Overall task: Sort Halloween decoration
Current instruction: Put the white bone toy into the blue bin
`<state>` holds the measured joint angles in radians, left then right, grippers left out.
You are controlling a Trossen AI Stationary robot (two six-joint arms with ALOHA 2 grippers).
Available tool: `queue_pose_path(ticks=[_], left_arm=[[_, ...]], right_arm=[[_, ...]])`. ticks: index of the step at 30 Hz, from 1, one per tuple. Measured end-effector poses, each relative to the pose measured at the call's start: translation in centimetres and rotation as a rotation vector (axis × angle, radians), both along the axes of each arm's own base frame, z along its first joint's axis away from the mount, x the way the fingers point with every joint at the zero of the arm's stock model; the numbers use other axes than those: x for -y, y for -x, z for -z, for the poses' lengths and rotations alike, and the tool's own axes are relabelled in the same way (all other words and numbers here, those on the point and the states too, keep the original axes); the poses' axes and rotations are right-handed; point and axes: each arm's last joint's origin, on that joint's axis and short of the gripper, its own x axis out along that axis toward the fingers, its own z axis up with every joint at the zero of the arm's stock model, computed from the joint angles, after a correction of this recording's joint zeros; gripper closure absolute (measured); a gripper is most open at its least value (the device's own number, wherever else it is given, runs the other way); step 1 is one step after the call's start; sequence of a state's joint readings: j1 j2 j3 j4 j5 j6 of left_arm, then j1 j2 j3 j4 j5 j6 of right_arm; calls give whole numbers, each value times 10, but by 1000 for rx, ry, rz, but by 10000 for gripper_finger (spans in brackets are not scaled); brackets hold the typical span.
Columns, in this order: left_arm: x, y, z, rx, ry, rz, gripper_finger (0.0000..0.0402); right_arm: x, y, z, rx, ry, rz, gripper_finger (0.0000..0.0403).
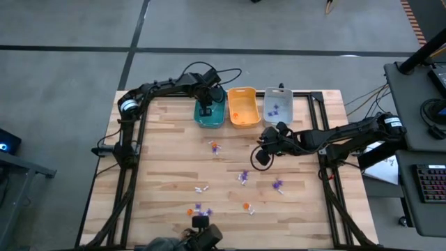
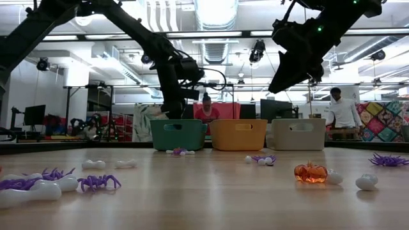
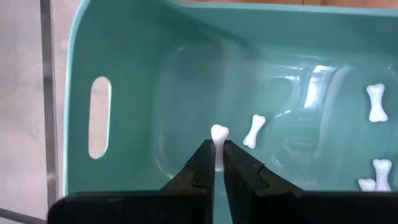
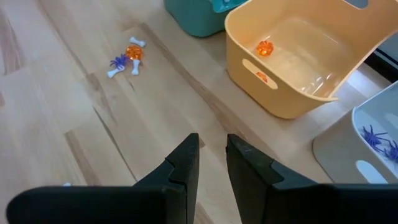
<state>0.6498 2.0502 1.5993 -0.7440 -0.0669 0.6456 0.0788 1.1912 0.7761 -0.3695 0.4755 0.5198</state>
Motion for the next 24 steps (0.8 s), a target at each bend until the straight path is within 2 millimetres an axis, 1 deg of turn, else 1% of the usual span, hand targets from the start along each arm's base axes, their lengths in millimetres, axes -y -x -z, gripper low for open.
queue_pose_path(ticks=[10,16,20,24], left_arm=[[0,1,0,6,17,-45,339],[2,2,-1,-13,39,-65,323],[3,3,-13,-12,62,-113,325],[10,4,-35,39,126,-127,336]], right_arm=[[0,0,0,-2,3,-3,330],[0,0,0,-2,3,-3,330],[0,0,0,-3,6,-5,330],[0,-1,0,-1,13,-15,330]])
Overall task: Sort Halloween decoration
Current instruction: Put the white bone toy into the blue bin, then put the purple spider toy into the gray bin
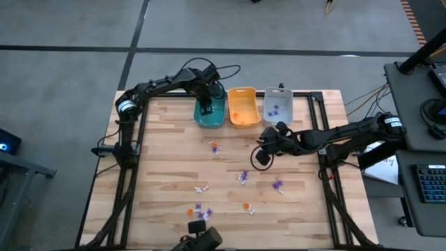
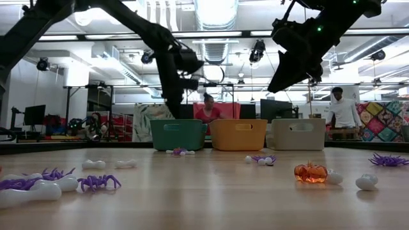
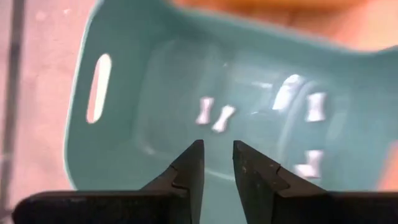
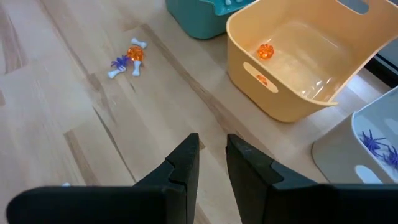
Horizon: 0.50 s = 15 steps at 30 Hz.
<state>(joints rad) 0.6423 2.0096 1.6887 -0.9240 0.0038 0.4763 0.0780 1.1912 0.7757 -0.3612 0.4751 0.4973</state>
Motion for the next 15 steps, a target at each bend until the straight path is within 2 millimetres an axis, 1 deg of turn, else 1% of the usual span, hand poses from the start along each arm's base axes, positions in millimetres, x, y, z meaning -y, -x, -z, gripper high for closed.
queue_pose_path(ticks=[5,8,12,15], left_arm=[[17,3,-33,143,65,7,358],[31,5,-52,201,72,-2,364],[59,4,-74,254,63,30,365],[82,1,-87,286,62,71,365]], right_arm=[[0,0,0,1,0,0,330],[0,0,0,4,-1,-1,330],[0,-1,-1,17,-8,4,330],[-1,-3,-3,46,-21,-6,330]])
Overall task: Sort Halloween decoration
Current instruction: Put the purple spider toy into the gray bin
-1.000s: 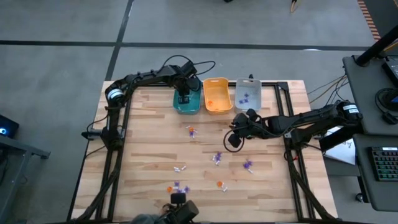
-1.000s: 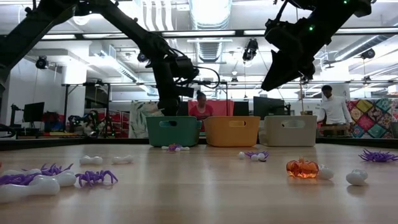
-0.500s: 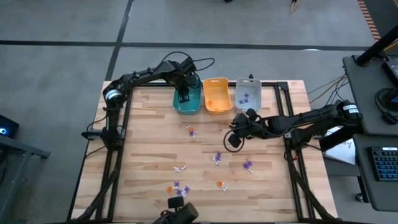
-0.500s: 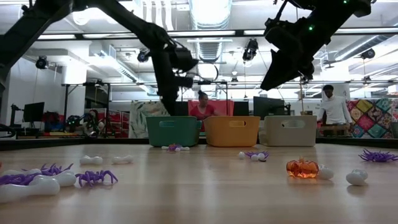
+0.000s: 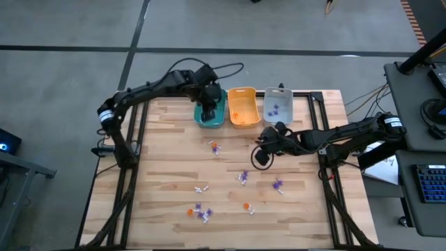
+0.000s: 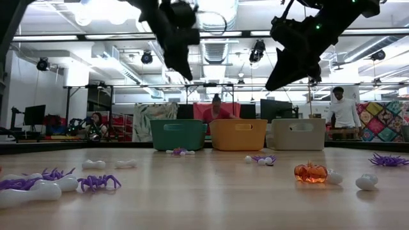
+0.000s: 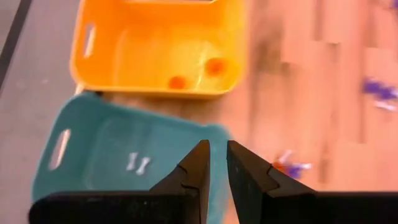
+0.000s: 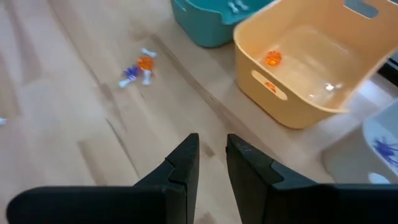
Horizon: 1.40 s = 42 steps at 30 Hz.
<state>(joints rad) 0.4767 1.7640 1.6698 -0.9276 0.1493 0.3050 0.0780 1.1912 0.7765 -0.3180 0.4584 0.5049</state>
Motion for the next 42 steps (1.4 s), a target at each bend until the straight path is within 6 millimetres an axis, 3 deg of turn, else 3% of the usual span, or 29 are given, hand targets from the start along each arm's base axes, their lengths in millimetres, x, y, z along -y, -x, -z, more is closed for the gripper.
queue_pose_path(ticks=[6,14,20,31,42], left_arm=[[51,-7,-7,43,8,101,365],[120,-5,24,125,64,174,365],[158,9,44,207,82,158,365],[192,24,73,332,74,116,365],[207,15,90,349,108,127,365]], right_arm=[[-5,-7,-5,78,-109,-106,330],[-18,-9,-8,130,-291,-193,330],[-29,-8,-8,133,-470,-228,330],[-43,-6,-4,118,-599,-155,343],[-54,-12,30,-63,-624,-86,360]])
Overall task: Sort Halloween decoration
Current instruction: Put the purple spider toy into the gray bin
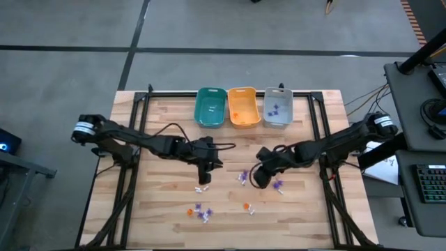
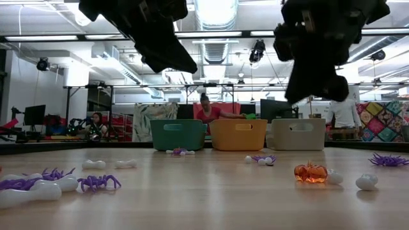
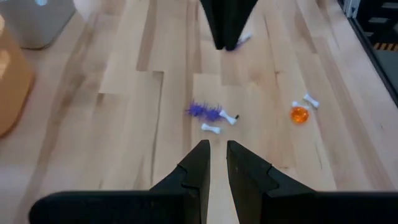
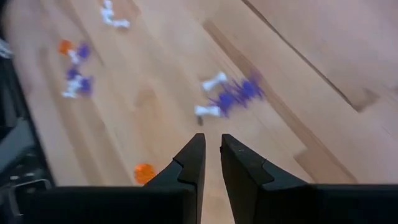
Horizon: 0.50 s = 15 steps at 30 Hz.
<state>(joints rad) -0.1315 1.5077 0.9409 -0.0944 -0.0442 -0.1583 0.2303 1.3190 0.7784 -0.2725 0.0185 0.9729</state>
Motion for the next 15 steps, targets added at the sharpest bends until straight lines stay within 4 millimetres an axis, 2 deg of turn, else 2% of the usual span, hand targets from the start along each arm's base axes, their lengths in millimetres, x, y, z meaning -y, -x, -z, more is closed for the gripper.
queue_pose_path(ticks=[5,15], left_arm=[[3,-11,12,40,40,-22,365],[8,-47,59,73,52,-24,365]], right_arm=[[0,2,11,-92,8,24,360],[2,2,24,-165,98,49,360]])
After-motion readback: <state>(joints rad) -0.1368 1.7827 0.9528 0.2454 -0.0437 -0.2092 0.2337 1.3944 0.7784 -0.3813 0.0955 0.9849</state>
